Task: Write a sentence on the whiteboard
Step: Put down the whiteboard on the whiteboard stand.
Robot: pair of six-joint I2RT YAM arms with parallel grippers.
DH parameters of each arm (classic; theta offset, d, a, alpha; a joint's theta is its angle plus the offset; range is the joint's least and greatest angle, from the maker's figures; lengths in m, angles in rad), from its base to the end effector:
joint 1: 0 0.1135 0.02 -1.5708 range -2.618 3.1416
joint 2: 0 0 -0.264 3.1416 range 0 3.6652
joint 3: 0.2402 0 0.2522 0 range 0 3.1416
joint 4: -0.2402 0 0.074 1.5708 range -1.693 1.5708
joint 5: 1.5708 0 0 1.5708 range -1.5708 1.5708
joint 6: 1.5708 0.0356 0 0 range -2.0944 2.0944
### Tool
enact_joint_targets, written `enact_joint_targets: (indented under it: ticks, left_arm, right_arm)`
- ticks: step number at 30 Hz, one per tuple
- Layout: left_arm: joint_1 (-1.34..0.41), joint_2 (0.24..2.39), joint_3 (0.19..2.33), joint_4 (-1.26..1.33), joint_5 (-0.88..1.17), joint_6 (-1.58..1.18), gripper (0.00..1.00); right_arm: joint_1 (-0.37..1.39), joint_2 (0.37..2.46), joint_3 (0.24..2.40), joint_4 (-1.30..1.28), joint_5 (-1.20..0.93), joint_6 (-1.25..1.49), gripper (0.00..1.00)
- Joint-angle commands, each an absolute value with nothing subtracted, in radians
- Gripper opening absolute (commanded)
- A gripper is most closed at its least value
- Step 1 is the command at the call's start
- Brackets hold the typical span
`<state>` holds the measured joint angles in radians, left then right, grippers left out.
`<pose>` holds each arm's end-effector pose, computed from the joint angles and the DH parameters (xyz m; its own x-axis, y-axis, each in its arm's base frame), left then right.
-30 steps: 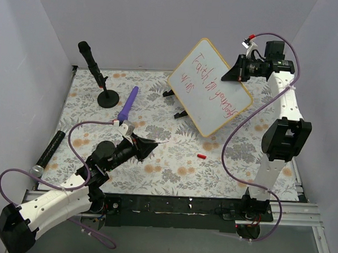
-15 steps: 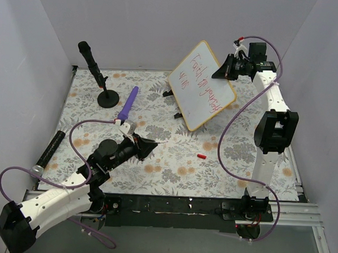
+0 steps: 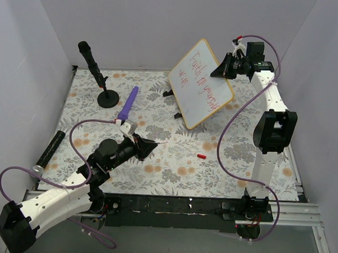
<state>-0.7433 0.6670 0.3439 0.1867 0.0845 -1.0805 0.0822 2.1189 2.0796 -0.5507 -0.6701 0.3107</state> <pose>0.1249 -0.1189 0.2410 -0.6963 -0.5539 -0.4564 0.2582 0.4000 -0.8794 0.4859 0.0622 0.3325 -0.7048 0.1824 -0.6855 -0.3814 0.7173 0.5830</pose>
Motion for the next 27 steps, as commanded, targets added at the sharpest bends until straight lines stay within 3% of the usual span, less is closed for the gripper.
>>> enact_joint_targets:
  ticks: [1, 13, 27]
  left_arm:
    - [-0.739, 0.672, 0.399, 0.175, 0.067, -1.065, 0.0]
    - [-0.739, 0.677, 0.403, 0.175, 0.069, -1.063, 0.0]
    - [-0.739, 0.701, 0.411, 0.181, 0.075, -1.066, 0.0]
  right_arm:
    - [0.103, 2.098, 2.106, -0.446, -0.748, 0.336, 0.01]
    - [0.103, 2.125, 2.111, -0.453, -0.746, 0.311, 0.01]
    - [0.115, 2.168, 2.149, -0.446, -0.788, 0.305, 0.29]
